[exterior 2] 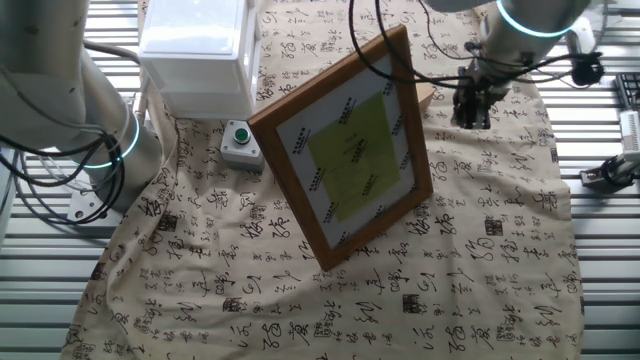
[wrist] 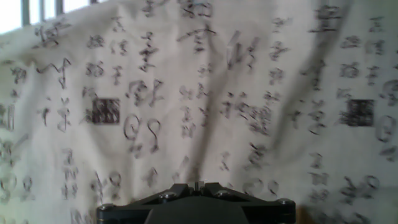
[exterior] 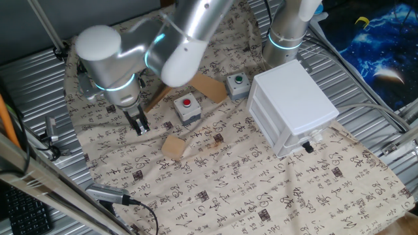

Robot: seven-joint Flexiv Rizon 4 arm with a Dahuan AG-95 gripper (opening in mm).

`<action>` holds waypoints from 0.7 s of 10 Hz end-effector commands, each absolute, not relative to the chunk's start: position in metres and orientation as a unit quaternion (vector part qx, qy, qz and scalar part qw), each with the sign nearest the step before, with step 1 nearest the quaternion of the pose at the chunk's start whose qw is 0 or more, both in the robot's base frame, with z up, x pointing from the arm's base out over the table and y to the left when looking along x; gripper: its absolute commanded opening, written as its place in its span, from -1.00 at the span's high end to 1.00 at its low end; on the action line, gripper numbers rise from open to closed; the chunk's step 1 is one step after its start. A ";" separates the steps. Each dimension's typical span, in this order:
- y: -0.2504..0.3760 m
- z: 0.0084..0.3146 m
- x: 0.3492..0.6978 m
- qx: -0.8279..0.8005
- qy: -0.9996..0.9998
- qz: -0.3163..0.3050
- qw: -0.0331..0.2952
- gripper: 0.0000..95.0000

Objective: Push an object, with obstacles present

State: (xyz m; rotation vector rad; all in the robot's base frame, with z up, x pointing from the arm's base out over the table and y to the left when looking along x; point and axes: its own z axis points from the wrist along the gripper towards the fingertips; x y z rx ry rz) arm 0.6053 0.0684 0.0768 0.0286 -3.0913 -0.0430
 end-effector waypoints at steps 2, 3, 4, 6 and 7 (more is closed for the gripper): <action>0.059 0.075 0.599 0.007 -1.000 0.000 0.015 1.00; 0.059 0.075 0.599 0.003 -1.000 0.000 0.015 1.00; 0.059 0.075 0.599 -0.009 -1.000 -0.002 0.014 1.00; 0.059 0.075 0.598 -0.013 -1.000 -0.001 0.009 1.00; 0.059 0.075 0.599 -0.009 -1.000 -0.002 0.007 1.00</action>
